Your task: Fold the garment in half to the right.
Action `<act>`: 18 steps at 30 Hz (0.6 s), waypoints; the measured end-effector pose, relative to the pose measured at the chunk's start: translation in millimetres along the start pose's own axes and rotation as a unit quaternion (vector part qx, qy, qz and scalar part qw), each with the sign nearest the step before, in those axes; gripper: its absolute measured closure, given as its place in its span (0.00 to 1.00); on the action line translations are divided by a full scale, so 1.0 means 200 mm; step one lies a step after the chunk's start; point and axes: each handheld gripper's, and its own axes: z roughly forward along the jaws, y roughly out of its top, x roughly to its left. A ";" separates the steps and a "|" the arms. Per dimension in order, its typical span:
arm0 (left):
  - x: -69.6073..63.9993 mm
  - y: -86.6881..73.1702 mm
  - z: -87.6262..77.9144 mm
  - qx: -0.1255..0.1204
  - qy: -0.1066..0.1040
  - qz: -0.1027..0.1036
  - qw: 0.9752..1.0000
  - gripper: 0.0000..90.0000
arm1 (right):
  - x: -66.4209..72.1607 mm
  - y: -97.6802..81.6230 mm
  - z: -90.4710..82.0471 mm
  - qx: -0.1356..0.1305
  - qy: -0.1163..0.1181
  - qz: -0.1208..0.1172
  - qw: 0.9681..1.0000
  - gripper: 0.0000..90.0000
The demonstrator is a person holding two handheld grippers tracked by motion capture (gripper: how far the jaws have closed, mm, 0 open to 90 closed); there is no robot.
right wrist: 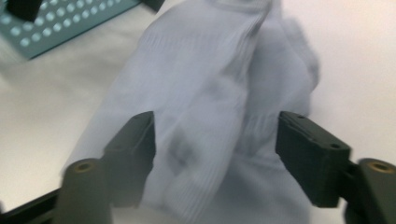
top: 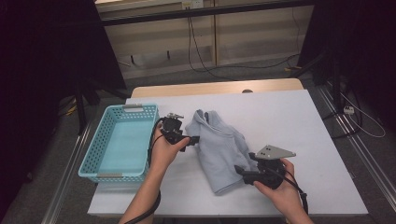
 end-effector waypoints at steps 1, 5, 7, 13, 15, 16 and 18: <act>0.00 0.00 0.00 -0.001 0.000 0.000 1.000 0.22 | -0.01 0.01 0.00 0.000 -0.002 0.001 1.000 0.36; 0.00 -0.02 0.00 -0.002 0.000 0.000 1.000 0.22 | -0.04 0.06 0.04 0.003 -0.006 -0.001 1.000 0.45; 0.00 -0.03 0.01 0.001 -0.001 0.001 1.000 0.21 | -0.07 0.08 0.06 0.009 -0.009 -0.004 1.000 0.48; 0.02 -0.03 0.03 0.006 0.004 0.001 1.000 0.21 | -0.10 0.08 0.14 0.034 0.009 0.002 0.999 0.89; 0.02 -0.03 0.03 0.005 0.004 -0.003 1.000 0.21 | -0.10 0.07 0.14 0.041 0.010 -0.005 0.999 0.96; 0.02 -0.03 0.03 0.004 0.005 -0.003 1.000 0.21 | -0.10 0.07 0.14 0.040 0.018 -0.001 0.999 0.97; 0.03 -0.03 0.03 0.003 0.005 -0.003 1.000 0.21 | -0.10 0.07 0.12 0.032 0.020 0.002 0.999 0.97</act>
